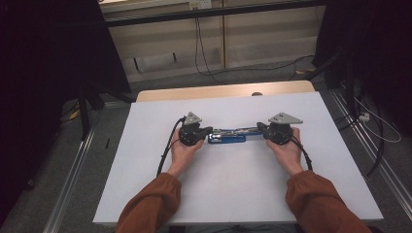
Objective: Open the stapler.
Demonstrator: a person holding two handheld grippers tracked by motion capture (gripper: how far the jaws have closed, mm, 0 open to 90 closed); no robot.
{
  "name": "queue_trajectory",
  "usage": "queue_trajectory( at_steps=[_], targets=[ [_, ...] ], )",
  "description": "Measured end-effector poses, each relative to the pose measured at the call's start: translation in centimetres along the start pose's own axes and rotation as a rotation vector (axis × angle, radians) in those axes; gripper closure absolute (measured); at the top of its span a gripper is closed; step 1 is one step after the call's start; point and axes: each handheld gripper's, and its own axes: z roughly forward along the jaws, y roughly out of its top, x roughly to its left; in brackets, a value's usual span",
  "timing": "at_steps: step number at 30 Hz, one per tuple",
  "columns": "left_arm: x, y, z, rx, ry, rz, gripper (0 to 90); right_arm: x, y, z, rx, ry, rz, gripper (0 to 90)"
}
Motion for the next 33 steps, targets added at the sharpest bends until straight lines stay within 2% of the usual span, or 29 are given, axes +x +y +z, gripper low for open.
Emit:
queue_trajectory(
  at_steps=[9, 12, 17, 18, 19, 24, 28, 31, 33],
  targets=[
    [-0.3, 0.3, -0.3, -0.02, 0.01, 0.016, 90.0, -0.1, 0.0, -0.2, -0.017, 0.007, 0.018, 88.6],
    [-0.8, 0.4, -0.5, -0.016, 0.048, 0.073, 89.8, 0.0, 0.1, -0.2, -0.028, 0.012, 0.019, 86.6],
    [-0.7, 0.5, -0.7, -0.041, 0.039, 0.054, 84.3, -0.1, 0.3, -0.5, -0.049, 0.025, 0.036, 81.3],
    [-0.7, 0.6, -0.8, -0.054, 0.024, 0.038, 81.3, -0.2, 0.4, -0.6, -0.057, 0.029, 0.04, 80.9],
    [-0.6, 0.6, -0.9, -0.058, 0.028, 0.036, 77.0, -0.3, 0.4, -0.6, -0.06, 0.038, 0.046, 79.5],
    [-0.5, 0.6, -1.2, -0.066, 0.029, 0.018, 67.2, -0.5, 0.4, -0.6, -0.062, 0.044, 0.067, 62.2],
    [-0.4, 0.8, -1.4, -0.072, 0.046, -0.002, 51.4, -0.3, 0.4, -0.6, -0.073, 0.061, 0.073, 46.7],
    [-0.5, 0.9, -1.6, -0.08, 0.058, -0.019, 36.3, -0.2, 0.5, -0.6, -0.079, 0.078, 0.062, 36.7],
    [-0.5, 0.9, -1.7, -0.072, 0.069, -0.009, 31.8, -0.1, 0.6, -0.7, -0.082, 0.082, 0.046, 26.7]
  ],
)
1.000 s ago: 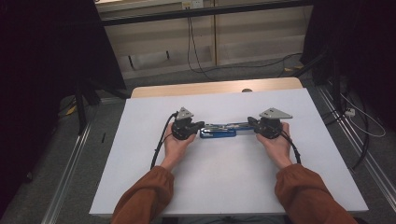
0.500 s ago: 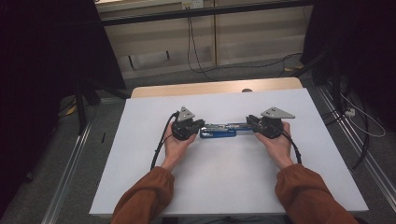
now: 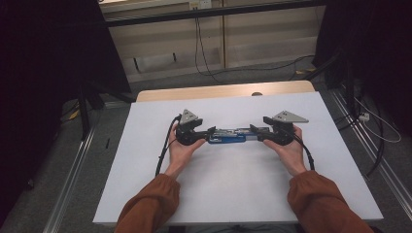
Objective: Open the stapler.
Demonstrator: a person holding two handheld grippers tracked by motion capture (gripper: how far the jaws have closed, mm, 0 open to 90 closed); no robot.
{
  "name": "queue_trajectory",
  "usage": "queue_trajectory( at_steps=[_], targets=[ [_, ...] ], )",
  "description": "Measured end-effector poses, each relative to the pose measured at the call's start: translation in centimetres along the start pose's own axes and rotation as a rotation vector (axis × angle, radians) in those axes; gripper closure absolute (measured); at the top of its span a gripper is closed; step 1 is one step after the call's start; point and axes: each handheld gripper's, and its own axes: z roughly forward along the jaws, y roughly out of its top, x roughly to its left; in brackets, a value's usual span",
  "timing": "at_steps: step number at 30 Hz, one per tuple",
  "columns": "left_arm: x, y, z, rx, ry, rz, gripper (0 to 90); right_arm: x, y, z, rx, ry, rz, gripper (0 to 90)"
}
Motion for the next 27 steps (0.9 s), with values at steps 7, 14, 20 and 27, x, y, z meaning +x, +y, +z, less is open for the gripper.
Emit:
queue_trajectory(
  at_steps=[7, 14, 20, 27],
  targets=[
    [0.1, 0.0, -0.7, 0.025, 0.022, 0.0, 10.9, -0.2, 0.2, -0.4, -0.014, -0.017, -0.017, 8.2],
    [0.3, -0.7, -2.3, 0.006, 0.01, -0.003, 4.8, -0.4, 0.3, -0.9, -0.016, -0.026, -0.022, 5.3],
    [0.0, -1.2, -3.8, -0.024, 0.023, 0.002, 4.5, -0.3, 0.1, -1.6, -0.003, -0.029, -0.038, 6.2],
    [-0.6, -1.7, -5.2, -0.025, 0.02, 0.001, 4.4, -0.2, -0.1, -2.1, 0.026, -0.001, -0.02, 7.6]
  ],
)
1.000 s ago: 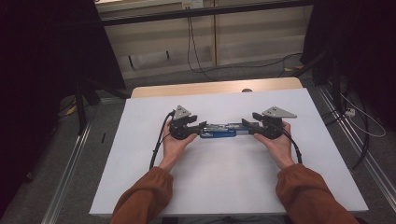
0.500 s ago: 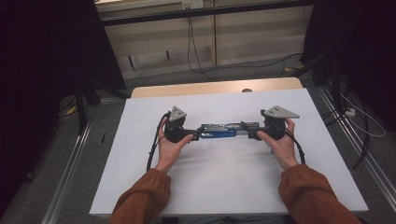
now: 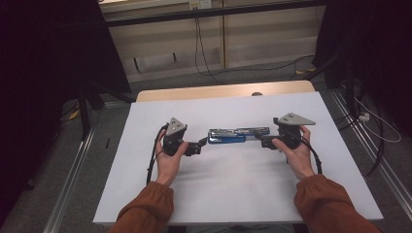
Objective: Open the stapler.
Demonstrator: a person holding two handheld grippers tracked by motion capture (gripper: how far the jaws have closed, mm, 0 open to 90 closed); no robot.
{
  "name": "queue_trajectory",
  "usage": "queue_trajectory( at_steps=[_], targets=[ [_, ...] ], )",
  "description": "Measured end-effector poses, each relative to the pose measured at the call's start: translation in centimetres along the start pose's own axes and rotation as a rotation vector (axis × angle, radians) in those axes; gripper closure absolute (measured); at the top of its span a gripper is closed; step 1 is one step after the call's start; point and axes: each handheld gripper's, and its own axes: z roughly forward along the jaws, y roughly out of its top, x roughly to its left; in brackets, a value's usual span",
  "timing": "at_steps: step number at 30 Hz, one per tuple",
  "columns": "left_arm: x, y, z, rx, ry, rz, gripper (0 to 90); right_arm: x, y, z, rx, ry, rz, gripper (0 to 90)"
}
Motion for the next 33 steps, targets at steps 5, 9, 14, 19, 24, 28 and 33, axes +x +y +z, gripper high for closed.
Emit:
queue_trajectory(
  at_steps=[5, 9, 14, 19, 24, 28, 33],
  targets=[
    [0.1, -0.8, -1.6, -0.007, 0.001, -0.008, 4.5, 0.3, -0.3, -0.4, -0.001, 0.002, -0.018, 8.3],
    [0.3, -1.7, -3.2, -0.03, 0.014, -0.032, 4.7, 0.3, -0.3, -0.9, 0.002, -0.005, -0.021, 9.3],
    [0.3, -2.6, -5.2, -0.03, 0.044, -0.058, 4.7, 0.3, -0.6, -1.3, 0.017, 0.005, -0.017, 9.3],
    [-0.4, -3.1, -7.4, -0.064, 0.063, -0.038, 4.6, 0.8, -0.3, -2.1, 0.023, 0.02, -0.007, 9.4],
    [-0.5, -3.8, -8.2, -0.059, 0.08, -0.052, 4.5, 0.9, -0.7, -2.8, 0.023, 0.02, -0.01, 8.7],
    [-0.5, -4.0, -8.5, -0.06, 0.085, -0.027, 4.2, 0.4, -1.2, -3.2, 0.027, 0.019, 0.0, 9.4],
    [-0.9, -4.4, -9.2, -0.059, 0.077, -0.035, 3.9, 0.0, -1.2, -3.7, 0.037, 0.018, -0.001, 8.5]
  ],
)
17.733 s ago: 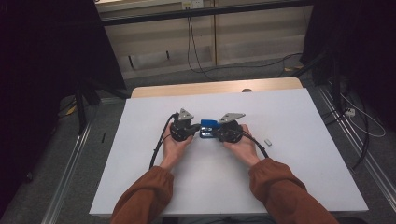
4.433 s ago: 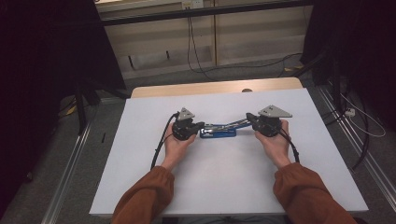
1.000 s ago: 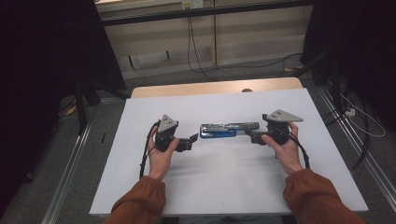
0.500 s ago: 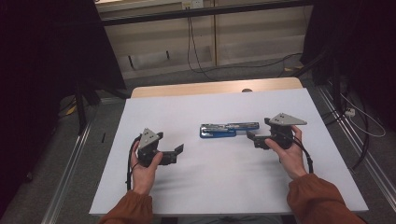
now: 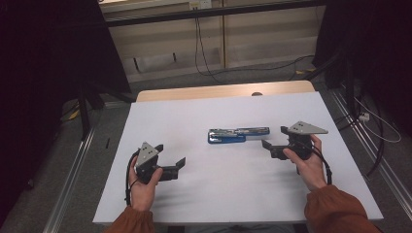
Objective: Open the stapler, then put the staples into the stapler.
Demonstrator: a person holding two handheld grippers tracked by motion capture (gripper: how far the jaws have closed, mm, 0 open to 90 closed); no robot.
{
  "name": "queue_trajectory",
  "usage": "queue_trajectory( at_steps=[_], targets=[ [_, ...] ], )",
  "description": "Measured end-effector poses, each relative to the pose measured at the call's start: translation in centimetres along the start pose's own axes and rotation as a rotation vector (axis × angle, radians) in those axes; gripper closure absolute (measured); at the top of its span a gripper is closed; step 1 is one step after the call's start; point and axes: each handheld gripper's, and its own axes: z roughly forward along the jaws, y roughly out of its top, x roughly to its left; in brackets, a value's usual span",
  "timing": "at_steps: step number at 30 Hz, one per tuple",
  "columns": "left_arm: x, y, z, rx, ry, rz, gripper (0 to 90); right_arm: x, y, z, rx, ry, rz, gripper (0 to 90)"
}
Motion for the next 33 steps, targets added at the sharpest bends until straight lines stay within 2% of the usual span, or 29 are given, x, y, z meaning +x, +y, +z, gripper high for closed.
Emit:
queue_trajectory(
  at_steps=[4, 6, 7, 10, 13, 15, 18, 22, 25, 29, 30, 33],
  targets=[
    [0.0, -0.3, -0.7, -0.005, 0.007, -0.023, 3.9, -0.3, 0.1, -0.3, 0.029, 0.005, 0.004, 8.1],
    [0.1, -0.4, -0.8, -0.012, -0.022, -0.054, 3.9, -0.5, 0.2, -0.3, 0.035, 0.004, 0.006, 8.8],
    [0.1, -0.3, -0.8, -0.018, -0.022, -0.057, 3.9, -0.6, 0.3, -0.2, 0.036, 0.002, 0.013, 9.2],
    [-0.2, -0.4, -0.9, -0.016, -0.004, -0.023, 4.0, -0.6, 0.6, -0.2, 0.059, 0.028, 0.019, 9.2],
    [-0.5, -0.6, -1.3, -0.014, -0.016, -0.027, 4.0, -0.7, 0.9, -0.2, 0.089, 0.043, 0.026, 8.5],
    [-0.7, -0.6, -1.5, -0.012, -0.01, -0.023, 3.9, -0.9, 0.9, -0.3, 0.097, 0.048, 0.042, 8.6],
    [-1.1, -0.8, -1.9, -0.006, 0.002, 0.011, 4.0, -1.7, 0.9, -0.3, 0.137, 0.062, 0.078, 9.3],
    [-1.5, -1.1, -2.4, -0.008, -0.015, 0.003, 3.9, -2.5, 1.0, -0.6, 0.196, 0.048, 0.091, 8.5],
    [-1.7, -1.3, -2.9, -0.004, -0.016, -0.003, 3.9, -3.1, 0.8, -0.5, 0.216, 0.051, 0.104, 8.6],
    [-1.9, -1.6, -3.5, 0.0, -0.017, -0.005, 3.9, -3.6, 0.6, -0.1, 0.266, 0.066, 0.098, 8.1],
    [-1.9, -1.6, -3.6, -0.001, -0.02, -0.005, 3.9, -3.6, 0.5, 0.0, 0.276, 0.069, 0.082, 8.0],
    [-1.9, -1.4, -3.3, -0.009, -0.019, 0.02, 3.9, -3.6, 0.5, 0.2, 0.295, 0.087, 0.061, 6.4]
  ],
)
